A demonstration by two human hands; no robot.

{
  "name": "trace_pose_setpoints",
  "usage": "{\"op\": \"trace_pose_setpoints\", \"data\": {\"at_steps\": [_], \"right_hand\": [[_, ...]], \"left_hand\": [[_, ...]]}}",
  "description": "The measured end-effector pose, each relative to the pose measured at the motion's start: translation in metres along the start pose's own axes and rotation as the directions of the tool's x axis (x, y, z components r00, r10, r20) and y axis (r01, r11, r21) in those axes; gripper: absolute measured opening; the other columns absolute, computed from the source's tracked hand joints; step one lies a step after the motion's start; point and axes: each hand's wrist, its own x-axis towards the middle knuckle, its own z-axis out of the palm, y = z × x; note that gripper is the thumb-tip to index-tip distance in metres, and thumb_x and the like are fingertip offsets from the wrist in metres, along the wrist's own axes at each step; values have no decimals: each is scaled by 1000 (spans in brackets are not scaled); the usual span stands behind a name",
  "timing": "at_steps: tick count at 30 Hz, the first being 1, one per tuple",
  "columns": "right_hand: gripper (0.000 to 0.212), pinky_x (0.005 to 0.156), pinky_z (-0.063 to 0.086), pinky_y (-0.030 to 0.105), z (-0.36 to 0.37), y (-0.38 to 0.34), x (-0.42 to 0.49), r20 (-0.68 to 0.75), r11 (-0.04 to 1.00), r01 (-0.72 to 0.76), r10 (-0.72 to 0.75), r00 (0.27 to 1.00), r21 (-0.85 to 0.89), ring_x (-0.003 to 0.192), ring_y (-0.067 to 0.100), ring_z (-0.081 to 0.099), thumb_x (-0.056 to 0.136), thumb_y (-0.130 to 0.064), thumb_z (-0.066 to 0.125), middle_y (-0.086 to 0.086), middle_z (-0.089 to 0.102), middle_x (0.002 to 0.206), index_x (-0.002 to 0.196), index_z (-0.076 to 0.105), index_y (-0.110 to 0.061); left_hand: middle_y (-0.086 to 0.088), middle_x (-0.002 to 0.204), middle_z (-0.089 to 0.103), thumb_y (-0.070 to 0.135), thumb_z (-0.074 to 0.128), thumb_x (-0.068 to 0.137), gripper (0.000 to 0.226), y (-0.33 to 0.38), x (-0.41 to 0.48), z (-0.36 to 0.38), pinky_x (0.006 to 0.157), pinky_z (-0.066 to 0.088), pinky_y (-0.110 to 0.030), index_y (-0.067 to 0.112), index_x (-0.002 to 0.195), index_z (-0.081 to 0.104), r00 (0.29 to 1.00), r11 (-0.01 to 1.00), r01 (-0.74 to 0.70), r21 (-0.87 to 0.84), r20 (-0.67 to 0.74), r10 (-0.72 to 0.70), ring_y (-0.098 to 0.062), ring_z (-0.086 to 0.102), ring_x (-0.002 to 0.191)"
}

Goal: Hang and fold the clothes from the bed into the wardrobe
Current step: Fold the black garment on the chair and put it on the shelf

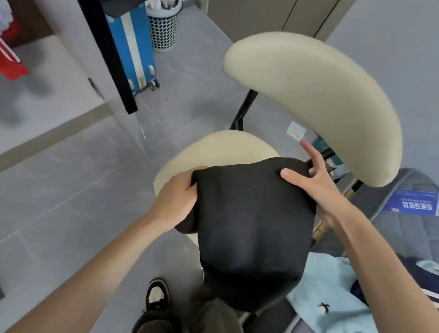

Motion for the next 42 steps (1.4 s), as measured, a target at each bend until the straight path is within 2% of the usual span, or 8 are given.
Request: {"op": "trace_pose_setpoints", "data": {"at_steps": [4,9,14,26,31,33,37,42], "right_hand": [[116,59,58,30,13,-5,-5,8,996,-84,84,996,-24,85,17,73,46,-32,92,-3,64,107,141,29,-55],[108,56,56,22,38,17,41,-193,997,-65,72,979,46,83,13,73,61,-34,89,2,67,109,145,22,-46],[101,69,47,9,65,68,88,-159,959,-156,120,980,-237,100,1,55,66,-44,86,-19,51,116,145,25,-26],[82,69,55,29,35,102,72,-55,903,-420,426,903,92,102,16,63,75,-45,79,-6,56,121,136,24,-39],[64,106,42,42,39,124,47,-265,906,-101,-12,964,-410,118,14,46,89,-36,66,2,41,141,142,28,-39],[53,114,32,40,40,127,33,-112,834,145,-239,964,-532,130,6,32,92,-35,60,-6,31,149,139,35,-45],[81,107,26,32,47,141,4,185,683,236,-148,971,-692,138,10,16,79,-54,69,-19,-3,158,142,19,-56],[57,86,46,33,51,141,9,-142,640,54,-251,957,-766,111,26,52,90,-14,59,10,48,130,138,31,-23]], "left_hand": [[4,77,63,13,44,97,27,-8,16,-7,75,46,-35,25,77,59,977,978,203,-38,-63,-205,-17,57,78],[-3,127,57,37,43,100,34,-32,59,3,104,42,-47,18,126,54,819,807,449,-384,-184,-543,-24,54,113],[4,127,56,51,61,87,63,-74,64,24,97,44,-39,25,141,40,832,796,526,-301,-15,-555,-19,55,110],[19,129,45,52,71,78,89,-103,37,43,95,41,-31,44,147,16,854,838,508,-201,-9,-520,-15,49,119],[25,131,46,67,71,69,91,-112,-8,45,82,41,-13,60,139,13,905,852,423,-309,100,-413,1,51,117],[35,123,45,55,84,58,101,-120,-29,46,80,45,-11,61,136,21,917,899,395,-188,142,-373,9,53,111],[17,112,50,34,81,72,59,-131,-43,57,80,46,-15,43,115,41,963,966,259,14,-79,-257,-2,57,101],[-2,95,43,-5,58,83,28,-114,-27,66,63,42,-18,14,93,41,935,949,243,201,-308,-174,-18,48,76]]}}
